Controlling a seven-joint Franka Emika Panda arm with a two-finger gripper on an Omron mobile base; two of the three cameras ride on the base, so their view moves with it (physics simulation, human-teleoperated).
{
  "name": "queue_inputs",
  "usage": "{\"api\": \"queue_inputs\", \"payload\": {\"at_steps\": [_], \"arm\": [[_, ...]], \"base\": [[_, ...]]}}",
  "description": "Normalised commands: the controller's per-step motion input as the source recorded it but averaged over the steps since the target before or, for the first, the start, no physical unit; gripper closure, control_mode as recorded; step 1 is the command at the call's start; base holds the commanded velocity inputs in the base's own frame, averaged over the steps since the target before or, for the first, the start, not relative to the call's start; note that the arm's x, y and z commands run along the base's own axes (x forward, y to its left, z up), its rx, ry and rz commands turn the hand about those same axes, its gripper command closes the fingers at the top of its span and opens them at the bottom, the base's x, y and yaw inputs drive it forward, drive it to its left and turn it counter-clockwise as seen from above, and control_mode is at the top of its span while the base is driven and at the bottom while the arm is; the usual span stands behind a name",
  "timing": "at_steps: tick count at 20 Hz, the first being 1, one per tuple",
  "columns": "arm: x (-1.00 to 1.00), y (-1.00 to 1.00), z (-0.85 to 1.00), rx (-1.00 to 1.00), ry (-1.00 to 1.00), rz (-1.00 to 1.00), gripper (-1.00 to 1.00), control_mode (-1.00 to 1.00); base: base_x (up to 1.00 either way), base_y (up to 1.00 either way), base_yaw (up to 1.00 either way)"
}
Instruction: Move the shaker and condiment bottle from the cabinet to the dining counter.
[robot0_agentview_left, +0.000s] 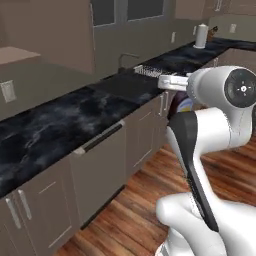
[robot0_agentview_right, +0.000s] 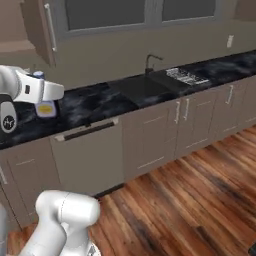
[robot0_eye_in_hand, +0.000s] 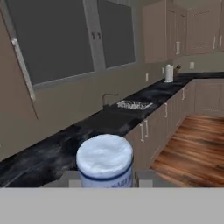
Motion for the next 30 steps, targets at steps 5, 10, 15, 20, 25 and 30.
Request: {"api": "queue_inputs", "payload": {"at_steps": [5, 10, 15, 20, 25, 30], "arm": [[0.00, 0.00, 0.00, 0.00, 0.00, 0.00, 1.00, 1.00], [0.00, 0.00, 0.00, 0.00, 0.00, 0.00, 1.00, 1.00], [0.00, 0.00, 0.00, 0.00, 0.00, 0.00, 1.00, 1.00], [0.00, 0.00, 0.00, 0.00, 0.00, 0.00, 1.00, 1.00], [0.00, 0.00, 0.00, 0.00, 0.00, 0.00, 1.00, 1.00], [0.00, 0.00, 0.00, 0.00, 0.00, 0.00, 1.00, 1.00]], "base": [[0.00, 0.09, -0.97], [0.00, 0.10, -0.97], [0.00, 0.06, -0.97], [0.04, 0.00, -0.89], [0.27, 0.00, -0.67], [0.64, 0.00, -0.31]]}}
